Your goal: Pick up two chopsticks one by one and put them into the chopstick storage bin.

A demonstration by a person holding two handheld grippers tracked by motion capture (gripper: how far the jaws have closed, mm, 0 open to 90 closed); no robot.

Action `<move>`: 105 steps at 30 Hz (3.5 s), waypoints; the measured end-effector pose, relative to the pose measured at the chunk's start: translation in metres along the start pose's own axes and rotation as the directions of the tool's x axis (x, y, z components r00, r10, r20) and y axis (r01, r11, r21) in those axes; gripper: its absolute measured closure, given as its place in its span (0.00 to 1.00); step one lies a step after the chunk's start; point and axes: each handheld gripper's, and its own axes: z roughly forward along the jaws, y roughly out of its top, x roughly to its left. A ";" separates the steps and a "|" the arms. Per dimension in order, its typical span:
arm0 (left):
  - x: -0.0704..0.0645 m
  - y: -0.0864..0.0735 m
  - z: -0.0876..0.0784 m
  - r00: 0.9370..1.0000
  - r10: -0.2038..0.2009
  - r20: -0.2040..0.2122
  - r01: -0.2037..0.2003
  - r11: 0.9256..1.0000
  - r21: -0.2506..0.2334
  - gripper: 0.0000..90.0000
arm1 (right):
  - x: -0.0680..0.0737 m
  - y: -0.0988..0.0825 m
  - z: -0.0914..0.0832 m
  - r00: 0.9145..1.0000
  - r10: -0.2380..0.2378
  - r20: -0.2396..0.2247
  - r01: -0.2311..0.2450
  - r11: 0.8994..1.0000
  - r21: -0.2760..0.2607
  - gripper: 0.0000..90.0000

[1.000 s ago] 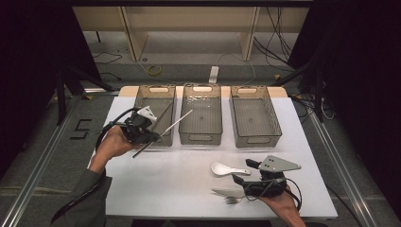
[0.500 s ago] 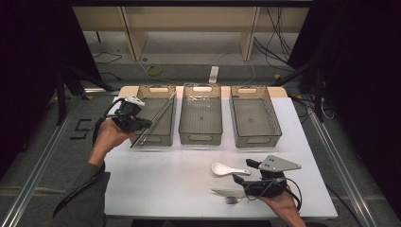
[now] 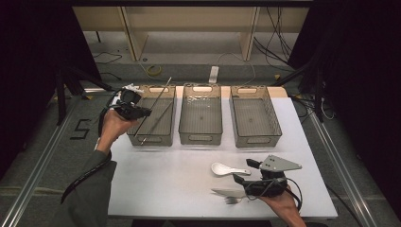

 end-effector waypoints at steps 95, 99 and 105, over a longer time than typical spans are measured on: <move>-0.028 -0.048 -0.010 0.991 -0.129 0.038 0.134 0.976 -0.170 0.27 | -0.002 -0.001 0.001 1.000 -0.005 0.010 0.005 1.000 0.026 0.31; -0.032 -0.057 -0.014 0.991 -0.125 0.054 0.134 0.968 -0.211 0.27 | -0.003 -0.001 0.002 1.000 -0.003 0.010 0.002 1.000 0.031 0.31; -0.045 -0.075 -0.015 0.991 -0.102 0.087 0.119 0.970 -0.210 0.27 | -0.003 -0.001 0.003 1.000 -0.009 0.015 0.009 0.999 0.037 0.31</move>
